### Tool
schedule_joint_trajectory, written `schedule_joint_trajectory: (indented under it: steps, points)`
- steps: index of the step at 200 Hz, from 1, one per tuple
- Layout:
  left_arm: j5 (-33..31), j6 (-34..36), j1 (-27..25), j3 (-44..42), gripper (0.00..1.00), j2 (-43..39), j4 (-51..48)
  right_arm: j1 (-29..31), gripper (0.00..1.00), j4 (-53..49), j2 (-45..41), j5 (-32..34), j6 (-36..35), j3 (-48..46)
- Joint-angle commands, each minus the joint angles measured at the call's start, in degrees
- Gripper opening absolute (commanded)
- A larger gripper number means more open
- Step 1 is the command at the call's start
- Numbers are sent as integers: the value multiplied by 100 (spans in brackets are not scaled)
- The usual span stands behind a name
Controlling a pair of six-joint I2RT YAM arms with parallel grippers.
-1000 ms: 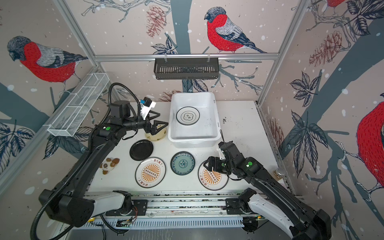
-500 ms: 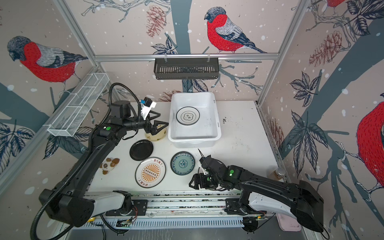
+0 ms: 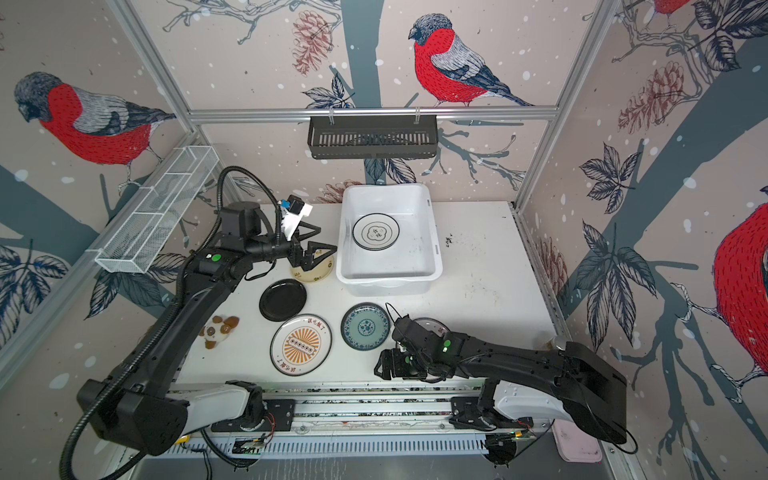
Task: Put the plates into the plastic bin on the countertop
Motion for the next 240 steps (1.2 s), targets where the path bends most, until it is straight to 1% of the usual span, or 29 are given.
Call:
schedule_joint_trajectory:
  steps: [1, 24, 55, 100, 139, 189, 220, 227, 240]
  points:
    - [20, 22, -13, -13, 97, -29, 87, 13, 82, 171, 98, 102, -14, 1]
    - [24, 21, -15, -17, 97, -41, 84, 15, 82, 109, 219, 136, -41, 26]
    - [24, 21, -16, -4, 97, -39, 84, -11, 82, -231, 282, 405, -94, 130]
    - [31, 17, -18, -12, 97, -45, 90, -323, 82, -802, 342, 760, -188, 238]
    - [22, 4, -21, -56, 97, -71, 89, -873, 82, -1140, 336, 995, -487, 270]
    - [22, -13, -21, -57, 97, -72, 98, -1940, 82, -1394, 335, 1235, -1075, 373]
    - [21, -23, -22, -62, 97, -38, 124, -2496, 82, -1433, 511, 1351, -1458, 530]
    - [32, -32, -21, -65, 97, -25, 126, -2630, 82, -1464, 750, 1418, -1556, 599]
    - [48, -58, -22, -50, 97, -14, 136, -2809, 82, -1498, 914, 1503, -1649, 671]
